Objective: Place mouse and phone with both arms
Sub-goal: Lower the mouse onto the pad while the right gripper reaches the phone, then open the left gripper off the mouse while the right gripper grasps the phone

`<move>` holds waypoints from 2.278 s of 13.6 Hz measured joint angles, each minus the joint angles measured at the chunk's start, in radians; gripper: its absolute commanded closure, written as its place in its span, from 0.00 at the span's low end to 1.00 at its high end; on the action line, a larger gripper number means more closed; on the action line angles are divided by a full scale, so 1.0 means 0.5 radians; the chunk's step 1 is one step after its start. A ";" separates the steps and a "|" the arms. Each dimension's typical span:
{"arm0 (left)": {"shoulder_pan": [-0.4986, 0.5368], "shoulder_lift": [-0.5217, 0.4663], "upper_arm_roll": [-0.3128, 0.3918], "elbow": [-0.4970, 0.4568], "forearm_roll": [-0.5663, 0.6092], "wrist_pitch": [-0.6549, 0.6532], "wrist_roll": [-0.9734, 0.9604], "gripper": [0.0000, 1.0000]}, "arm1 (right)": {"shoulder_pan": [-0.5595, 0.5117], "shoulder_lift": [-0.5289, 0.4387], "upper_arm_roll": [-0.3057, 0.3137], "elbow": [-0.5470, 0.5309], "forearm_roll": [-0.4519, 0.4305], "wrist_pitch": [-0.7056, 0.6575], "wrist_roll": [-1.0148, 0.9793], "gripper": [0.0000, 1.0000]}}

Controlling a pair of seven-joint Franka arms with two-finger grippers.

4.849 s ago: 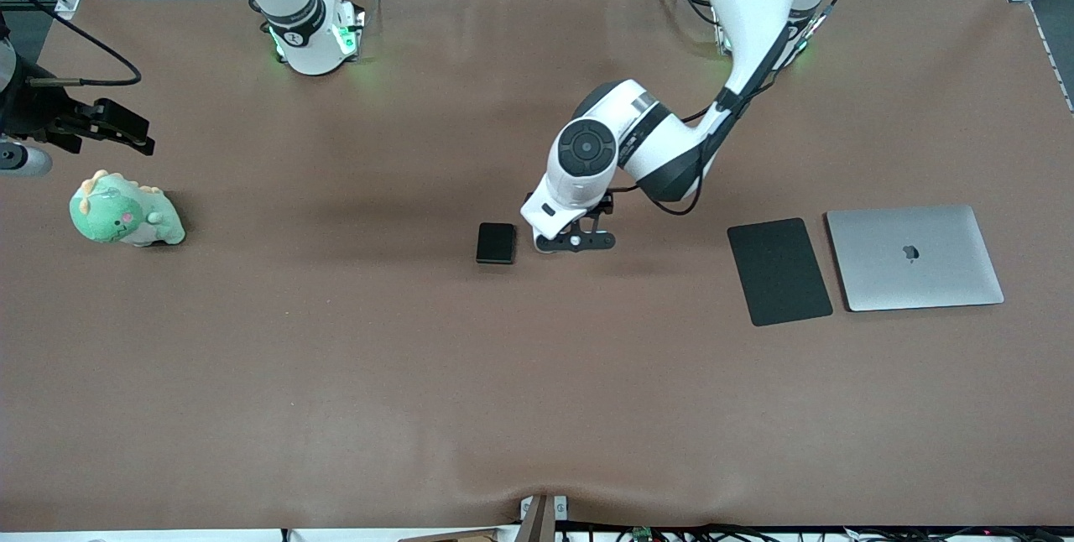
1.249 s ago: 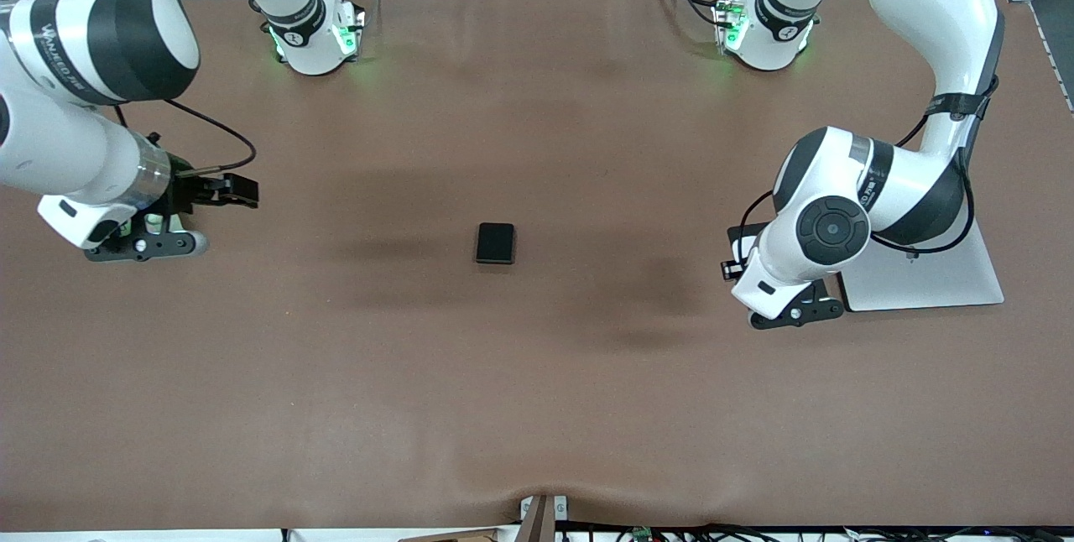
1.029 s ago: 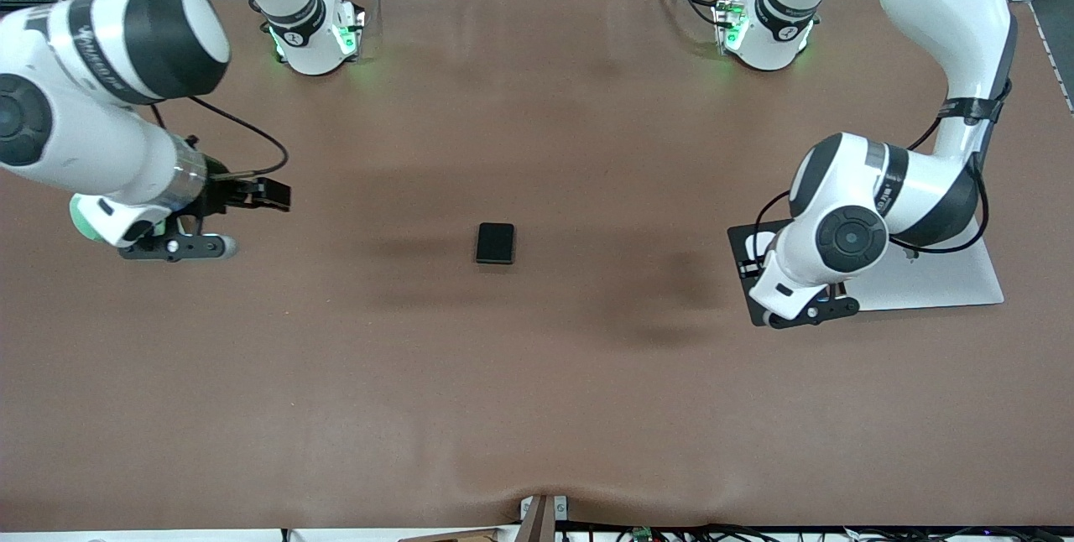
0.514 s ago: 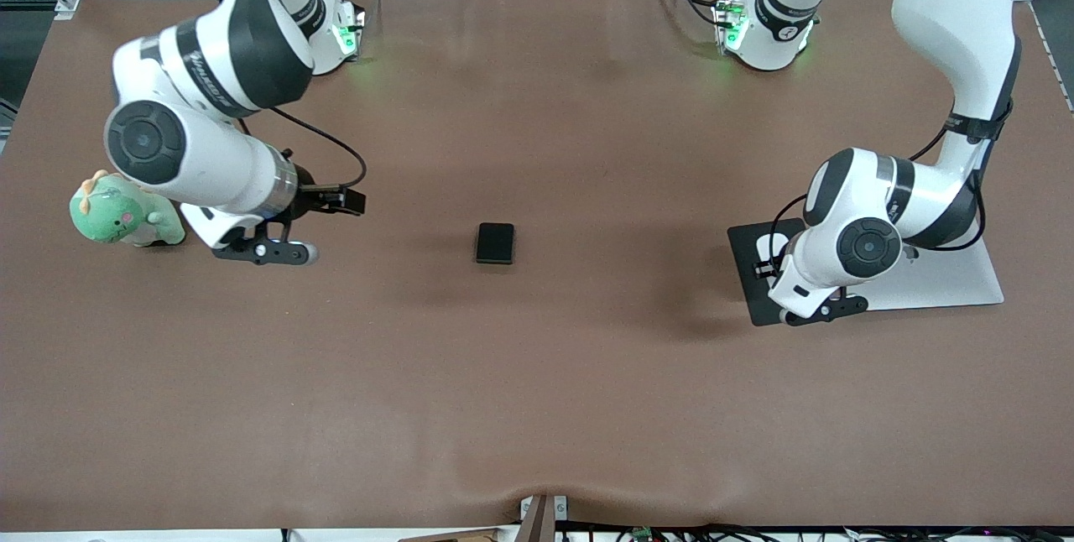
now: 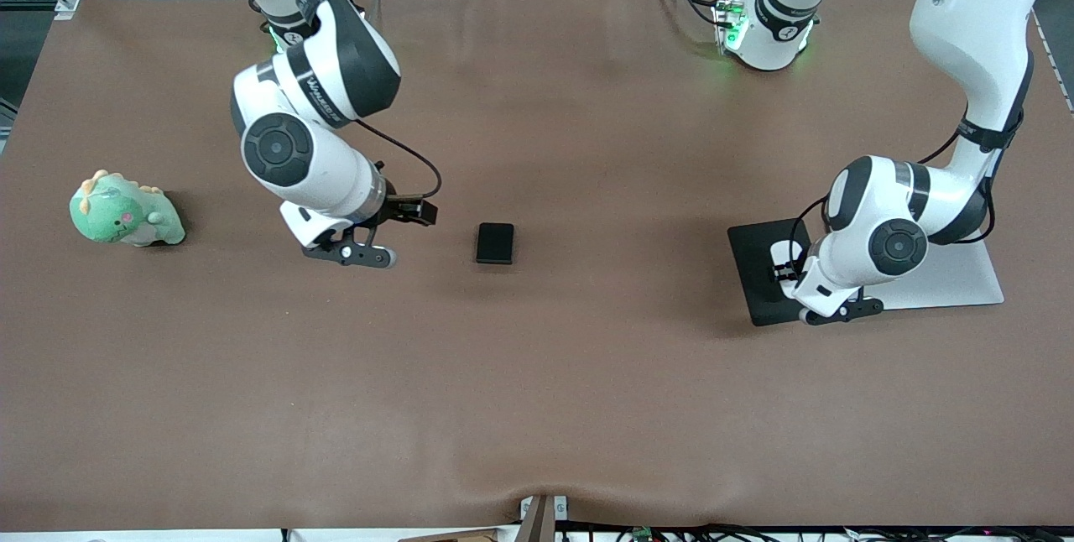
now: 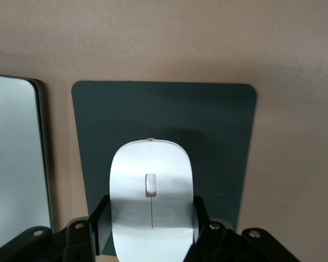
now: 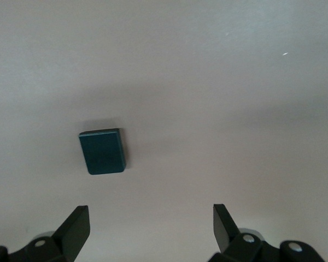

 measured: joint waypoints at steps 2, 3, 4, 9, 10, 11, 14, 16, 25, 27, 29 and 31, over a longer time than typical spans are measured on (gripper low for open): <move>0.033 0.023 0.000 -0.013 0.000 0.041 0.059 1.00 | 0.055 0.036 0.000 -0.002 0.040 0.068 0.078 0.00; 0.044 0.034 0.000 -0.016 0.000 0.054 0.078 1.00 | 0.097 0.065 0.001 -0.004 0.048 0.122 0.140 0.00; 0.049 0.045 0.000 -0.023 0.000 0.071 0.084 1.00 | 0.146 0.102 0.001 -0.006 0.050 0.189 0.207 0.00; 0.049 0.118 -0.005 -0.045 0.000 0.135 0.086 1.00 | 0.349 0.284 0.002 -0.015 0.053 0.526 0.396 0.00; 0.049 0.121 -0.005 -0.045 0.000 0.137 0.092 1.00 | 0.375 0.329 0.002 -0.020 0.053 0.591 0.403 0.00; 0.049 0.122 -0.005 -0.045 0.000 0.138 0.097 1.00 | 0.392 0.377 0.002 -0.022 0.053 0.648 0.407 0.00; 0.049 0.125 -0.006 -0.045 0.000 0.139 0.113 0.16 | 0.409 0.464 0.001 -0.022 0.053 0.705 0.408 0.00; 0.049 0.126 -0.010 -0.045 0.000 0.140 0.120 0.00 | 0.431 0.467 0.000 -0.022 0.053 0.706 0.408 0.00; 0.047 -0.174 -0.097 0.168 0.000 0.057 0.197 0.00 | 0.574 0.595 -0.021 -0.031 -0.190 0.794 0.430 0.00; 0.046 -0.269 -0.125 0.312 0.000 -0.187 0.209 0.00 | 0.569 0.606 -0.036 -0.043 -0.241 0.850 0.416 0.00; 0.046 -0.321 -0.152 0.489 0.000 -0.455 0.211 0.00 | 0.553 0.609 -0.048 -0.080 -0.254 0.946 0.364 0.00; 0.046 -0.356 -0.172 0.637 0.000 -0.603 0.230 0.00 | 0.524 0.614 -0.055 -0.136 -0.256 1.020 0.318 0.00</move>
